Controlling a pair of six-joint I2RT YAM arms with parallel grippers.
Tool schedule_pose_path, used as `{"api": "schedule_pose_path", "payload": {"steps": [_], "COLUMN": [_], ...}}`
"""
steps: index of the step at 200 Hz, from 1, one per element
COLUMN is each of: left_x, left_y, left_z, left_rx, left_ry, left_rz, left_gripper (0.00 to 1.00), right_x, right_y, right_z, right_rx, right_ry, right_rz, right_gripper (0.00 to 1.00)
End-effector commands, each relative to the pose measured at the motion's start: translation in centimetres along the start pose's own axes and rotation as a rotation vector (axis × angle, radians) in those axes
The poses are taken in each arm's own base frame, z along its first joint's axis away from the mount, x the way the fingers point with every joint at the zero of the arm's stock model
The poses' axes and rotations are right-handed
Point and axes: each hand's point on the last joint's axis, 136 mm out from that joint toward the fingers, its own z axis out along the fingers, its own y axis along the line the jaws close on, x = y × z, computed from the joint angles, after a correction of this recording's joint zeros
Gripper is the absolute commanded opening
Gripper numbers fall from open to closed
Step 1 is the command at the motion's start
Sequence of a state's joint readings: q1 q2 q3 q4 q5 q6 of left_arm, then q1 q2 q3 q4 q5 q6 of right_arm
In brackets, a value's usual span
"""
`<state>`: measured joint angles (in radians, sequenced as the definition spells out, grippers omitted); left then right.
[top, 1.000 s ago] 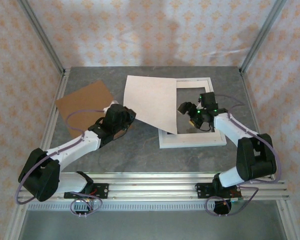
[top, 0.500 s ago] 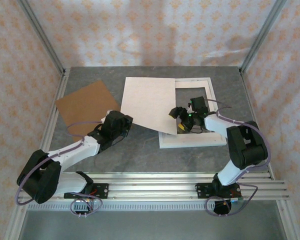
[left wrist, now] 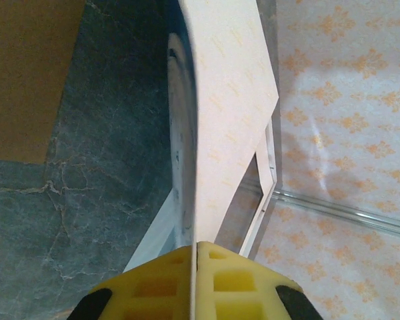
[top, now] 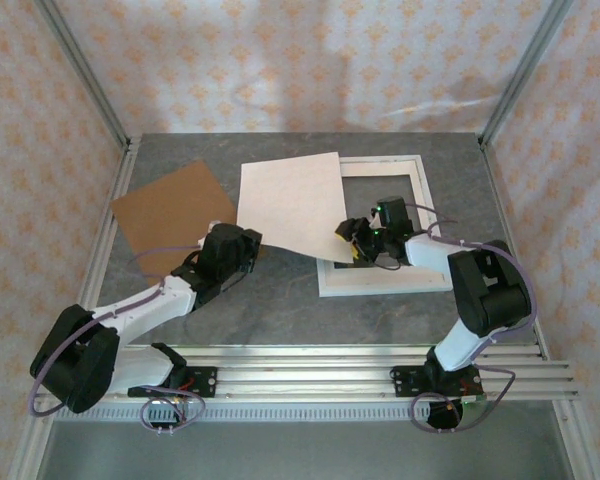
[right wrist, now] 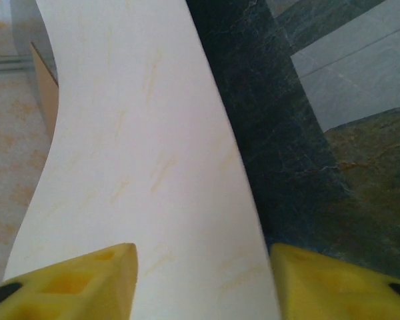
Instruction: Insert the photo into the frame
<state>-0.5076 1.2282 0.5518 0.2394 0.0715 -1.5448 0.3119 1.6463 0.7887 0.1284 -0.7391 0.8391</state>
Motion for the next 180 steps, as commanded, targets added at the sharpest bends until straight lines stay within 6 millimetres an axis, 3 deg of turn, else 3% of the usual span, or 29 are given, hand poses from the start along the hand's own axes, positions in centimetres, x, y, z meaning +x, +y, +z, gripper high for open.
{"api": "schedule_pose_path", "payload": {"steps": [1, 16, 30, 39, 47, 64, 76, 117, 150, 180], "left_x": [0.1, 0.2, 0.3, 0.3, 0.3, 0.0, -0.4, -3.0, -4.8, -4.9], "left_y": [-0.4, -0.4, -0.4, -0.4, -0.2, 0.0, 0.5, 1.3, 0.4, -1.7], "left_z": [0.3, 0.3, 0.3, 0.2, 0.2, 0.2, 0.0, -1.2, -1.1, -0.4], "left_rx": [0.023, 0.021, 0.011, -0.002, -0.020, -0.040, -0.074, -0.175, -0.193, -0.171], "left_ry": [0.008, 0.015, 0.020, 0.023, 0.030, 0.050, 0.051, 0.011, -0.003, 0.021], "left_rz": [-0.008, 0.006, 0.031, 0.056, 0.075, 0.090, 0.102, 0.256, 0.358, 0.461], "left_gripper": [0.00, 0.00, 0.00, 0.08, 0.21, 0.70, 0.99, 1.00, 1.00, 1.00], "right_x": [-0.2, -0.4, -0.5, -0.7, -0.7, -1.2, -1.7, -2.9, -3.3, -4.3], "right_y": [2.2, 2.4, 2.7, 2.7, 2.7, 2.6, 2.5, 1.0, -1.4, -3.6], "right_z": [-1.0, -1.5, -2.0, -2.2, -2.5, -3.3, -4.2, -7.4, -10.0, -12.6], "right_rx": [-0.054, -0.026, 0.010, 0.035, 0.056, 0.095, 0.121, 0.219, 0.372, 0.543], "right_ry": [-0.023, -0.027, -0.019, -0.021, -0.020, -0.026, -0.038, -0.064, -0.076, -0.150], "right_rz": [-0.039, -0.078, -0.136, -0.162, -0.187, -0.228, -0.250, -0.319, -0.385, -0.408], "right_gripper": [0.41, 0.32, 0.18, 0.07, 0.00, 0.00, 0.00, 0.00, 0.00, 0.00]}}
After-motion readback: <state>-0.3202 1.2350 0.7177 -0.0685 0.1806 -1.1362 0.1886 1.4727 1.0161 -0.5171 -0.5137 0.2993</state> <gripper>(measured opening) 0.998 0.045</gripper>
